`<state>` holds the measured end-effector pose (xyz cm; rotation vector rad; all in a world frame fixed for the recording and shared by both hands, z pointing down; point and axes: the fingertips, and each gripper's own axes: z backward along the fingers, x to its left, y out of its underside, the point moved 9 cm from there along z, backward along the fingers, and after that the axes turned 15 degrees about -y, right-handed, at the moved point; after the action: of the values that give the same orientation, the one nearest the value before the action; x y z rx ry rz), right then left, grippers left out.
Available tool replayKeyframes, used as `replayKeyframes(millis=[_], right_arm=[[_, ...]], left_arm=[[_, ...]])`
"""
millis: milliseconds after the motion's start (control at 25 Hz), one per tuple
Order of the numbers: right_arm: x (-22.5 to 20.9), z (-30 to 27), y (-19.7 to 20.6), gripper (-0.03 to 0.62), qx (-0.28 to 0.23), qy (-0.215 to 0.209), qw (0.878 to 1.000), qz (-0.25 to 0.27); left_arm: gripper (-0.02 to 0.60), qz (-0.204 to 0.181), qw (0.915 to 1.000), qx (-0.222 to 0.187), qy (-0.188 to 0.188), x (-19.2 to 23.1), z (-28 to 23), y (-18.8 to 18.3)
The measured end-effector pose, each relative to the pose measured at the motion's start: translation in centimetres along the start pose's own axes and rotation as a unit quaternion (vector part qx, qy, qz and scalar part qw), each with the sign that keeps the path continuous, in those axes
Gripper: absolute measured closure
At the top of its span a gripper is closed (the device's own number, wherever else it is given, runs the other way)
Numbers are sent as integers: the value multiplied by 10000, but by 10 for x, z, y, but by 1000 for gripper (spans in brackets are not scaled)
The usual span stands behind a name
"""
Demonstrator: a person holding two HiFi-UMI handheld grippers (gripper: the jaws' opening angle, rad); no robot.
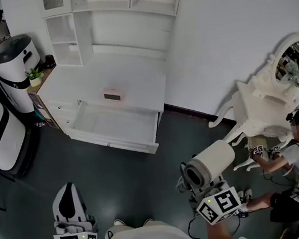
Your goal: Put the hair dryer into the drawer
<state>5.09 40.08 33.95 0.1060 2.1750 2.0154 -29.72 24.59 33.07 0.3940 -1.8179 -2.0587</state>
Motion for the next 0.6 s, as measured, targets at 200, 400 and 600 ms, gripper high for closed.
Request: replayKeyframes(millis=[200,400,600], right_arm=[[-4,7,7,402,-67,-234,9997,-37],[-10,8,18,402,-1,-397,9992,-33],[-12,1,26,402,77,-495,9987,-117]], left_arm=[[566,-31,9998,104,-151,-8,14,7],[566,-57,9991,253,-325,-14,31,16],[566,-90,9984,419,-373,-14,32,24]])
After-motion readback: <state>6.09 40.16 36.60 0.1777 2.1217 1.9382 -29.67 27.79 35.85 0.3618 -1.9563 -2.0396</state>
